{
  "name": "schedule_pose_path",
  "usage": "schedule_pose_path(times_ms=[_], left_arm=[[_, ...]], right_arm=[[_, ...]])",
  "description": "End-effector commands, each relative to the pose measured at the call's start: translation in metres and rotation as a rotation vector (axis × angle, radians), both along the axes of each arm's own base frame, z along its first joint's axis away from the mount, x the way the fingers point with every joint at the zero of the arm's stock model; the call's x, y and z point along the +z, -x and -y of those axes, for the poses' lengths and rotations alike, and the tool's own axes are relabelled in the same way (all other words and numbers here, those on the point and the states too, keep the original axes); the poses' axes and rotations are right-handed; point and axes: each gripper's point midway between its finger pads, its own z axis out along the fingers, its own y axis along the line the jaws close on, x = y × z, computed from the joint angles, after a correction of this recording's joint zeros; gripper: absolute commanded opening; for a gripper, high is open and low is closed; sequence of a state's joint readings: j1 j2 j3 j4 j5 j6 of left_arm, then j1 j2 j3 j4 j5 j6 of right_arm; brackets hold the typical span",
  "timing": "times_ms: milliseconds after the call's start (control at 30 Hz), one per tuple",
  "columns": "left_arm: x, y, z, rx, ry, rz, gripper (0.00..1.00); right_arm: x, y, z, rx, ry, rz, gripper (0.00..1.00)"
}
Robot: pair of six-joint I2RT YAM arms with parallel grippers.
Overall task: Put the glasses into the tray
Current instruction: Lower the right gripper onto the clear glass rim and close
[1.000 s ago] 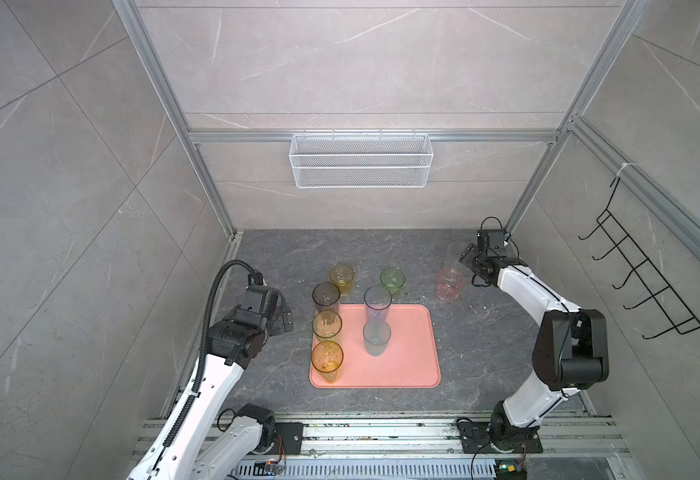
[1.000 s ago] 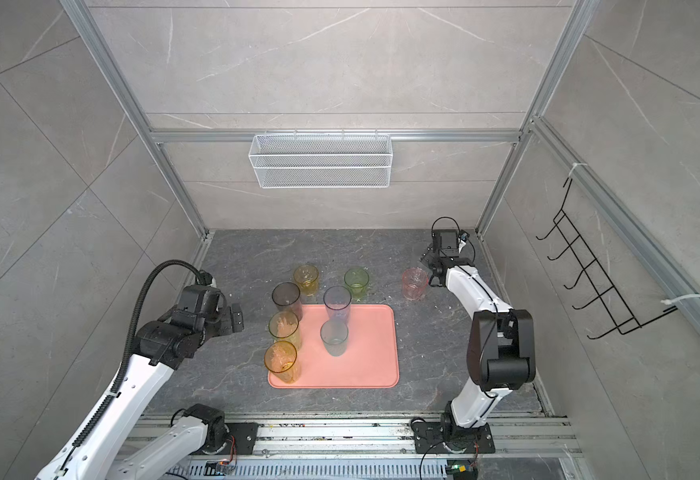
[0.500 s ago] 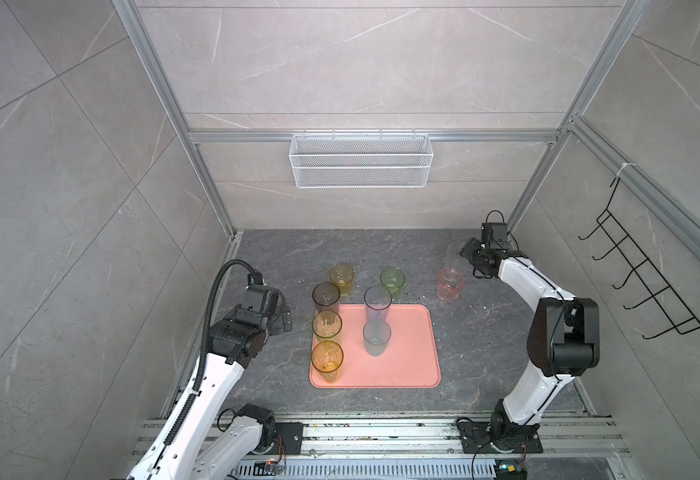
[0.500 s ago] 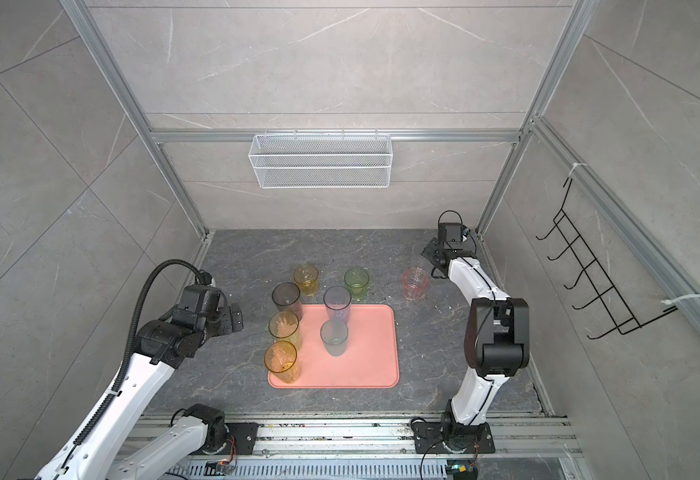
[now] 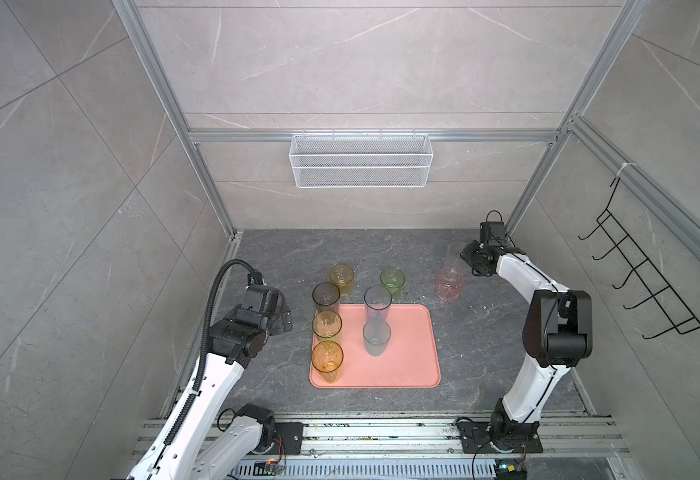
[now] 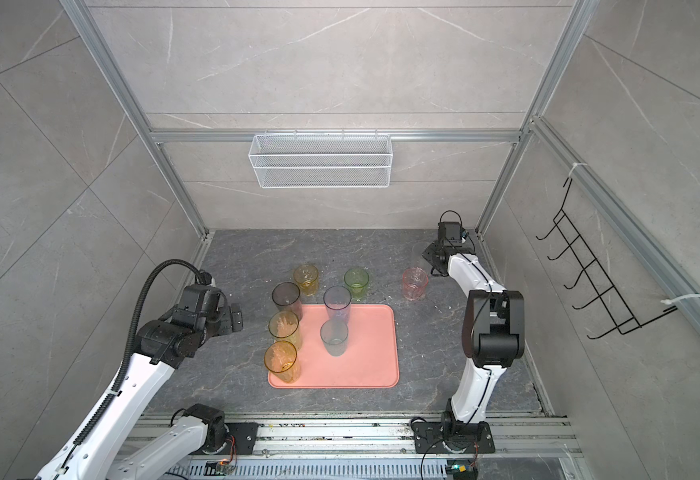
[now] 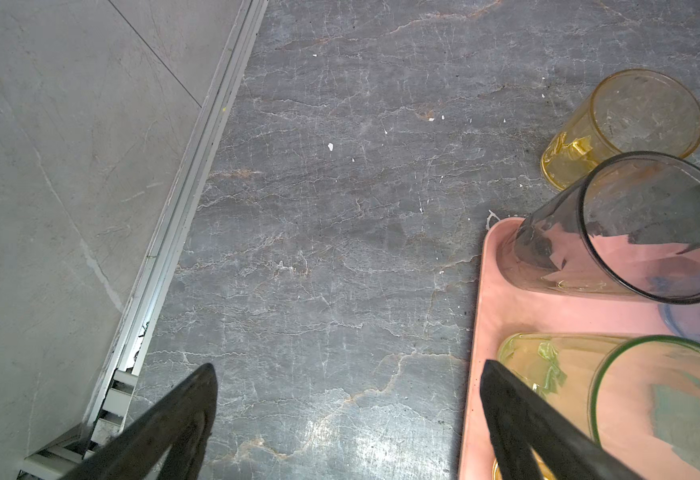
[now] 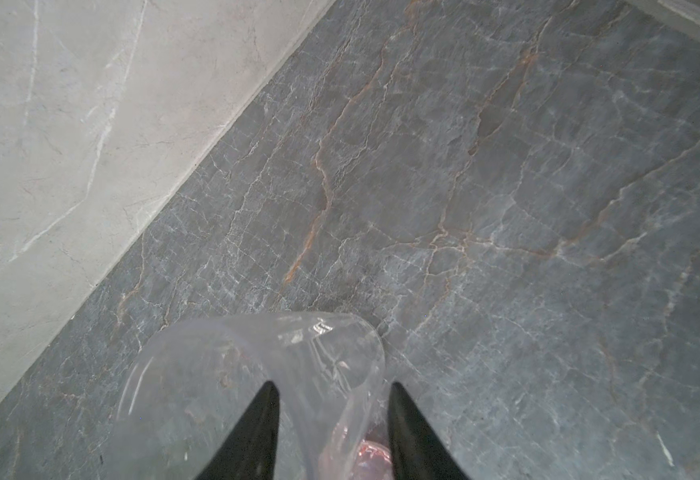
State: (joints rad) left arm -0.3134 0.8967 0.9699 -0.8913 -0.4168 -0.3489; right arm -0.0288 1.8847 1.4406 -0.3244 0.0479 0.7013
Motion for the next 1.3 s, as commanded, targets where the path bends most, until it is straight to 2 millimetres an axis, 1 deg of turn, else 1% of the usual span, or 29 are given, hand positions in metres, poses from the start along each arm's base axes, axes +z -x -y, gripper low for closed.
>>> schedule_pose_path(times_ms=[0, 300, 500, 800, 1267], left_arm=[[0.0021, 0.0003, -0.004, 0.028, 0.001, 0.01, 0.99], [0.0014, -0.0003, -0.0032, 0.026, 0.002, 0.005, 0.99], [0.0007, -0.0001, -0.0031, 0.025, 0.002, 0.004, 0.99], [0.001, 0.0002, -0.0032, 0.025, 0.003, 0.004, 0.99], [0.0003, 0.0, -0.0031, 0.025, 0.001, 0.001, 0.99]], right_arm=[[-0.0005, -0.0035, -0.0011, 0.011, -0.009, -0.01, 0.38], [-0.0013, -0.0045, 0.0026, 0.02, 0.011, -0.031, 0.3], [0.0013, -0.0052, 0.0019, 0.025, 0.013, -0.024, 0.27], [-0.0019, -0.0065, 0.0001, 0.034, 0.002, -0.033, 0.22], [0.0013, -0.0061, -0.0025, 0.046, -0.007, -0.023, 0.15]])
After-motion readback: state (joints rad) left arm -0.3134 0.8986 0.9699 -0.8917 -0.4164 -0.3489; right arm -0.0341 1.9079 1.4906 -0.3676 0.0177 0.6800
